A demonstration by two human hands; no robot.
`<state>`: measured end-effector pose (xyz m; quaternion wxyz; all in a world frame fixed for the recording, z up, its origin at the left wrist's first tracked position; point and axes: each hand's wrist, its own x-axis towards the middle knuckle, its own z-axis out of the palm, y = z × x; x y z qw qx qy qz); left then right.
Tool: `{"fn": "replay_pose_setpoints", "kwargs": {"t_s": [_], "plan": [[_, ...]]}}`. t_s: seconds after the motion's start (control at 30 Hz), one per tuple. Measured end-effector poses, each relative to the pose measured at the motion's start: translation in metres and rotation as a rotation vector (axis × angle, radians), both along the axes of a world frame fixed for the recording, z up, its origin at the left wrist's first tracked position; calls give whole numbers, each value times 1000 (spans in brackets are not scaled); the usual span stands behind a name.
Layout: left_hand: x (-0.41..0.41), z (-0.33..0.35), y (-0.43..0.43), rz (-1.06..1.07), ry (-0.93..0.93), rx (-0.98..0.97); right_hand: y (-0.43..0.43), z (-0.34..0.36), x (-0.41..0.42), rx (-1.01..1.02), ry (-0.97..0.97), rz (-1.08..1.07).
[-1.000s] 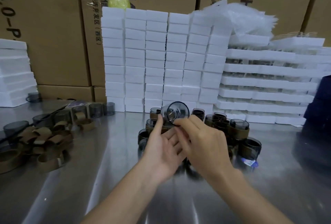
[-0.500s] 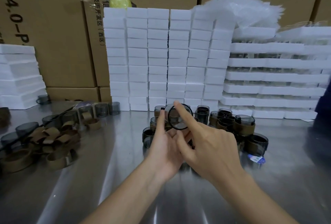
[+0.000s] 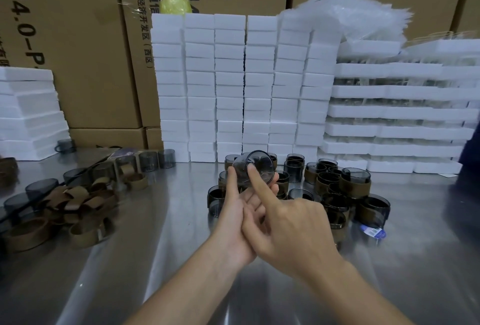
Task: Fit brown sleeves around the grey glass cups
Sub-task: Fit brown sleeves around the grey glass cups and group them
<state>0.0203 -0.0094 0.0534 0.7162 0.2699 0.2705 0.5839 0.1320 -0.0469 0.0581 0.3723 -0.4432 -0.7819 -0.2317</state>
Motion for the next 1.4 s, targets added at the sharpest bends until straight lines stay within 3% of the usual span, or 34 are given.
{"fn": "replay_pose_setpoints", "kwargs": {"t_s": [0.13, 0.3, 0.5, 0.67, 0.93, 1.13, 1.23, 1.4], "plan": [[1, 3, -3, 9, 108, 83, 6, 1, 7, -44, 25, -74], [-7, -2, 2, 241, 395, 344, 20, -3, 17, -189, 108, -72], [-7, -2, 2, 400, 627, 615, 33, -4, 23, -305, 401, 32], [-7, 8, -4, 414, 513, 609, 39, -10, 25, -308, 569, 273], [-3, 3, -3, 431, 476, 522, 37, -16, 24, -263, 428, 251], [-8, 3, 4, 467, 496, 485, 40, -17, 26, -237, 445, 281], [-16, 6, 7, 358, 474, 477, 42, -15, 26, -248, 487, 280], [-26, 7, 15, 350, 667, 625, 38, -8, 25, -278, 412, 193]]}}
